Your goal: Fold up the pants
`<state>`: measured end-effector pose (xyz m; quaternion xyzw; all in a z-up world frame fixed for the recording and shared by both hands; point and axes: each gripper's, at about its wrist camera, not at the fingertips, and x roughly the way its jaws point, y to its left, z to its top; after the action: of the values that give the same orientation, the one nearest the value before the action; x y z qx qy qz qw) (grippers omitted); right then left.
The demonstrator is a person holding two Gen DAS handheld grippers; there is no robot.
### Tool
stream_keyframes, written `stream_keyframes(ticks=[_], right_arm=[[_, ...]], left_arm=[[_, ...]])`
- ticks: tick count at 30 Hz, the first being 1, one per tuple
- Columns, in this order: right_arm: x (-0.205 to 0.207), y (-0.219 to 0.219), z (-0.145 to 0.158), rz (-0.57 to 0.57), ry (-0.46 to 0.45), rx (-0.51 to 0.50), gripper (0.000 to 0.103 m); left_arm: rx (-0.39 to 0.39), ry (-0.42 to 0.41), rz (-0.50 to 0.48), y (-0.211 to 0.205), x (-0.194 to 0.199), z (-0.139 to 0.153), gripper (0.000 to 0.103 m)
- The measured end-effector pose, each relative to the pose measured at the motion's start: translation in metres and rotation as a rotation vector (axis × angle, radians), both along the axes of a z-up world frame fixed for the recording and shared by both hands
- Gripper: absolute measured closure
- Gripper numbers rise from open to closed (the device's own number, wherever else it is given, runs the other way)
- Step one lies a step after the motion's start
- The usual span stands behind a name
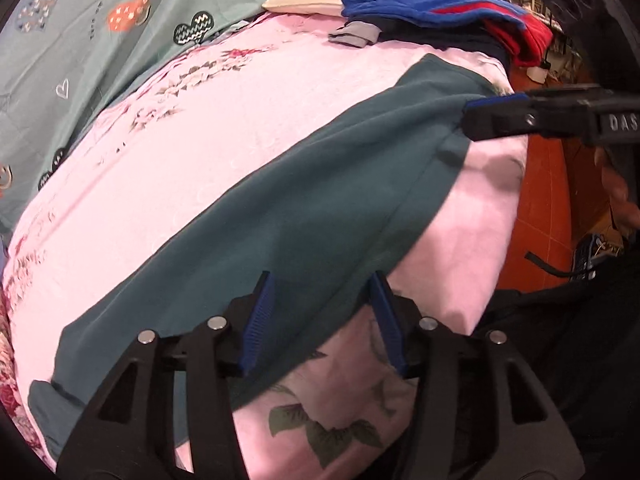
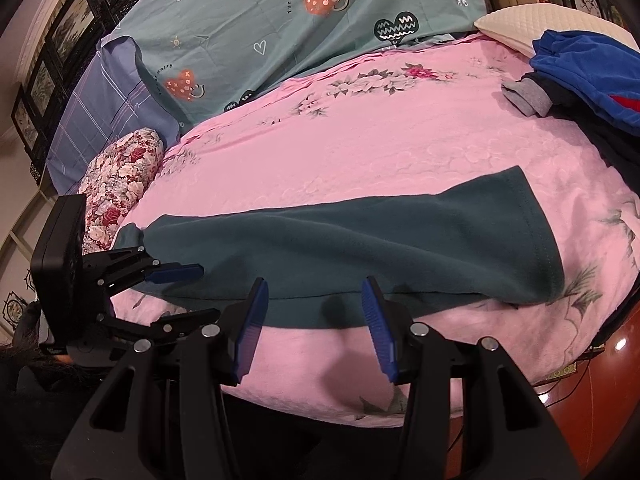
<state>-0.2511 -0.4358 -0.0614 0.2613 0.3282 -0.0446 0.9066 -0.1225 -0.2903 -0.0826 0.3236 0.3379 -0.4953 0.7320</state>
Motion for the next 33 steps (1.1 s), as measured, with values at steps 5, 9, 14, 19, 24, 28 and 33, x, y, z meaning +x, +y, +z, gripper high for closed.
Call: stream_keyframes(ticks=[5,9,14,19,24,28,33], right_arm=[[-0.001,-0.001,-0.001,-0.001,-0.001,0.009,0.054],[-0.002,-0.001,-0.001,0.003,-0.005,0.013,0.054],[0.000,0.001,-0.001,0.021,-0.004,0.016,0.054],[-0.001,0.002,-0.001,0.017,-0.004,0.017,0.054],[-0.001,0.002,-0.002,0.016,-0.005,0.020,0.054],[-0.002,0.001,-0.001,0.013,-0.009,0.022,0.054],[-0.006,-0.004,0.001,0.005,-0.012,0.019,0.054]], left_arm=[[-0.004,0.081,-0.013,0.002,0.006,0.003,0.093],[-0.044,0.092,-0.017,0.005,0.004,0.012,0.082],[-0.010,0.061,-0.001,-0.002,0.004,0.003,0.072],[0.004,0.055,-0.004,-0.003,0.005,0.000,0.094],[-0.002,0.082,-0.005,0.001,0.006,0.003,0.101],[-0.037,0.119,0.002,0.007,0.008,0.010,0.101],[-0.040,0.138,-0.028,0.017,0.001,0.020,0.102]])
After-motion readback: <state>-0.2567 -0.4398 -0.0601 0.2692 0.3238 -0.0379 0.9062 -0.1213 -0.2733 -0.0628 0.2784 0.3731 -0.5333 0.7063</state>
